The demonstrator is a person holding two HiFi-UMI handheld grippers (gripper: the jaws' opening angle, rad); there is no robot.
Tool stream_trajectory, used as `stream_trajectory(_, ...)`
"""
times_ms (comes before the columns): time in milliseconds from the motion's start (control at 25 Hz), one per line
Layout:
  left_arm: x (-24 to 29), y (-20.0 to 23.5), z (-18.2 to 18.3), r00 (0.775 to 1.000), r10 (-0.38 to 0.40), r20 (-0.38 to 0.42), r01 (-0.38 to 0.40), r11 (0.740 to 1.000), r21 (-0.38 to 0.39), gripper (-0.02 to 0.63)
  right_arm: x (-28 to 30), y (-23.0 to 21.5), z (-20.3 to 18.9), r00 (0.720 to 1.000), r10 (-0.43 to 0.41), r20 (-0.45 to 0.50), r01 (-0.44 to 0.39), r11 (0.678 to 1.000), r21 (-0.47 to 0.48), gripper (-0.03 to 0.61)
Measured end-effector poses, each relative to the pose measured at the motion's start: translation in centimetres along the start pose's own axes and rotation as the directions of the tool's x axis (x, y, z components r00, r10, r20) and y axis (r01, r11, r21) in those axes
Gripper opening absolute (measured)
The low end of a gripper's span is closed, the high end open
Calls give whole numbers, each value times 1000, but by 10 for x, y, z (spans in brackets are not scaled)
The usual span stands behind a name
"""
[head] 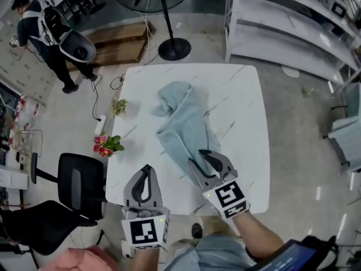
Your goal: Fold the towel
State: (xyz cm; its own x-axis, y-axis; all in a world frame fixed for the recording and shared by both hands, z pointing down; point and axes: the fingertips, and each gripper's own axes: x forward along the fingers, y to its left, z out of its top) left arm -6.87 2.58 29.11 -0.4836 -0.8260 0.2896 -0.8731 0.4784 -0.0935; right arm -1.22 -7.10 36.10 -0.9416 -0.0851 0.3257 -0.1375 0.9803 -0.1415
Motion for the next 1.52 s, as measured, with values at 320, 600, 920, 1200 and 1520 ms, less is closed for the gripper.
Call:
stream_trajectory(320, 40, 21, -31, 996, 47, -78, -50, 998, -36, 8, 61, -7, -53, 981, 92, -170, -91, 996, 15, 141)
stream_trajectory(600, 58, 35, -59, 990, 68, -120, -77, 995, -67, 8, 83, -9, -113, 928, 111, -355, -109, 994, 27, 141)
stream_trajectory(920, 56, 44, -83, 987, 75, -142, -91, 990, -108, 8, 91, -10, -141, 854, 94, -512, -100, 995, 16, 147)
stream_trajectory(1200, 35, 59, -79, 988, 102, -118, -116, 986, -122, 8, 90, -8, -127, 861, 40, -507, -81, 995, -59, 52)
stream_trajectory(1520, -6, 74, -76, 989, 123, -85, -134, 982, -135, 9, 81, 75, -69, 920, 104, -377, -216, 939, -267, 51)
